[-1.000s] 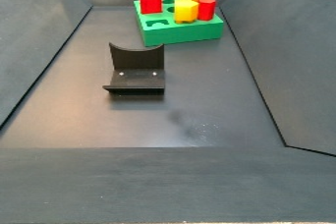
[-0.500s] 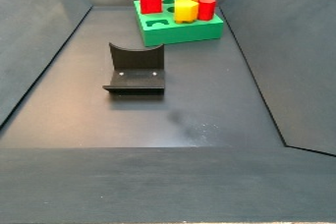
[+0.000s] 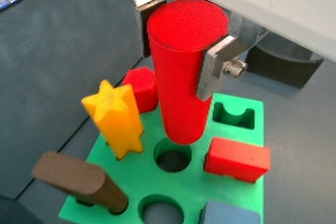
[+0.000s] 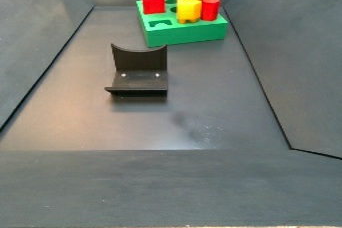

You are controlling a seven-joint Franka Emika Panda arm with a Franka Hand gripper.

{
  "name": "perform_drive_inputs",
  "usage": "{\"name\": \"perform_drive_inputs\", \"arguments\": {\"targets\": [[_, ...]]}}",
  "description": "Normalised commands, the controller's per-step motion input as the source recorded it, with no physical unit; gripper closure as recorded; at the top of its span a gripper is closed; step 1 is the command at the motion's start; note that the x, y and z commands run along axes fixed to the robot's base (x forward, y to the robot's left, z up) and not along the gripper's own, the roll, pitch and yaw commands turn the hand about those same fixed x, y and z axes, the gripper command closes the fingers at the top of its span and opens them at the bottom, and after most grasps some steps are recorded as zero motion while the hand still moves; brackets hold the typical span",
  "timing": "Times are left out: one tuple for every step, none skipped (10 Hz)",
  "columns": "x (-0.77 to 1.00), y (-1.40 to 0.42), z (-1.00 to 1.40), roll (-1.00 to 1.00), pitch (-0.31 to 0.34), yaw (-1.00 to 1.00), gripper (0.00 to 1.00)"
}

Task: Pick up the round object. Move up. Place the round object on the fixture. Regrasp the round object. Move to above the board. Insert the round object.
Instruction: Insert the round object.

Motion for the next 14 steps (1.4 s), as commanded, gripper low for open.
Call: {"name": "perform_drive_inputs", "arguments": {"targets": [[0.02,-0.27,0.0,-0.15,-0.057,-0.08,1.0],[0.03,-0.15,0.0,-0.1,0.0,-0.09,1.0],[0.02,-0.08,-0.16,-0.02,0.0,-0.1,1.0],[0.04,0.0,-0.22,-0.01,0.0,-0.12,1.0],[0.04,0.0,-0.26,-0.09,0.0,-0.12,1.0],[0.0,0.0,-0.37,-0.16,-0.039,-0.12,1.0],[0.0,0.0,-0.34,-0.15,-0.049,-0.08,1.0],[0.0,0.03,-0.29,-0.12,-0.031,-0.05,1.0],[-0.02,0.03,-0.3,-0.13,-0.034,-0.03,1.0],[0.0,0.02,-0.31,-0.15,-0.049,-0.04,1.0],[0.0,0.03,-0.3,-0.15,-0.05,-0.04,1.0],[0.0,0.02,-0.33,-0.15,-0.046,-0.05,1.0],[0.0,0.03,-0.36,-0.14,-0.049,-0.05,1.0],[-0.15,0.07,-0.3,-0.02,0.0,-0.01,1.0]]}}
